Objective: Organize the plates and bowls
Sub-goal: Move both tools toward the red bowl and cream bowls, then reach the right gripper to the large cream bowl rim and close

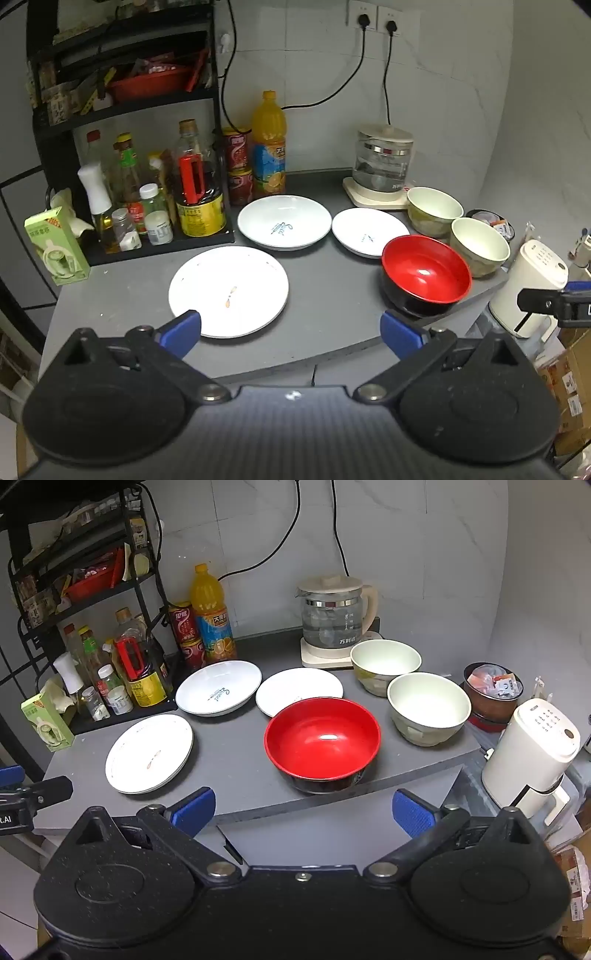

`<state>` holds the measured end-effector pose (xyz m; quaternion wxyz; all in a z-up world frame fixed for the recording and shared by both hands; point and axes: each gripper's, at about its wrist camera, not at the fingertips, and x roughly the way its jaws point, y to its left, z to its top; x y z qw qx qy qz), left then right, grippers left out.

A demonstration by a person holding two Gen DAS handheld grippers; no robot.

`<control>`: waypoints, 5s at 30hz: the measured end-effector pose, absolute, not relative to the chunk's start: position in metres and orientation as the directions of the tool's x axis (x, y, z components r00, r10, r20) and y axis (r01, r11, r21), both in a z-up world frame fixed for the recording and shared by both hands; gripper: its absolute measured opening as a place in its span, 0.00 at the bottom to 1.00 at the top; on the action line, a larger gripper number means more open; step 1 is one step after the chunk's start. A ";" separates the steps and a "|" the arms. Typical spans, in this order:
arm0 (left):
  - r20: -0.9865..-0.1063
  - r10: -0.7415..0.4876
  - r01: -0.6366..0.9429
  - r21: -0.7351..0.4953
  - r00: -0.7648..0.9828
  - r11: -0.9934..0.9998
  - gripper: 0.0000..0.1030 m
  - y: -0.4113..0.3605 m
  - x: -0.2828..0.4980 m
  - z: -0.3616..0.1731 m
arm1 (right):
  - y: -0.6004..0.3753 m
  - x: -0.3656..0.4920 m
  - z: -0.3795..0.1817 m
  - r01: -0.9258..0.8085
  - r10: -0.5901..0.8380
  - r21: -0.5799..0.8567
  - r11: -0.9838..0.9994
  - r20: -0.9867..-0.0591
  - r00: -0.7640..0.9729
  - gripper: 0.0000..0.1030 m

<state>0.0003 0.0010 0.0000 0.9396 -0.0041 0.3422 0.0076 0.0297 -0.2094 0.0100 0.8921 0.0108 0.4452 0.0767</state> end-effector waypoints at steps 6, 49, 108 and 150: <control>-0.643 0.021 -0.003 0.029 0.766 1.000 0.99 -0.011 -0.001 0.004 | -0.208 0.033 0.017 -0.125 0.122 0.061 0.990 -0.807 0.577 1.00; -0.632 -0.119 0.124 -0.035 0.765 0.992 1.00 0.095 -0.040 0.019 | -0.100 -0.044 0.037 0.012 -0.024 -0.021 1.000 -0.765 0.644 1.00; -0.616 -0.252 0.274 -0.061 0.746 0.960 1.00 0.101 0.005 0.013 | -0.096 -0.036 0.024 0.174 -0.091 0.025 0.984 -0.770 0.631 1.00; -0.673 -0.196 0.188 -0.085 0.713 0.978 0.99 -0.136 0.176 -0.015 | -0.306 0.144 -0.025 0.014 0.065 0.094 0.996 -0.784 0.617 1.00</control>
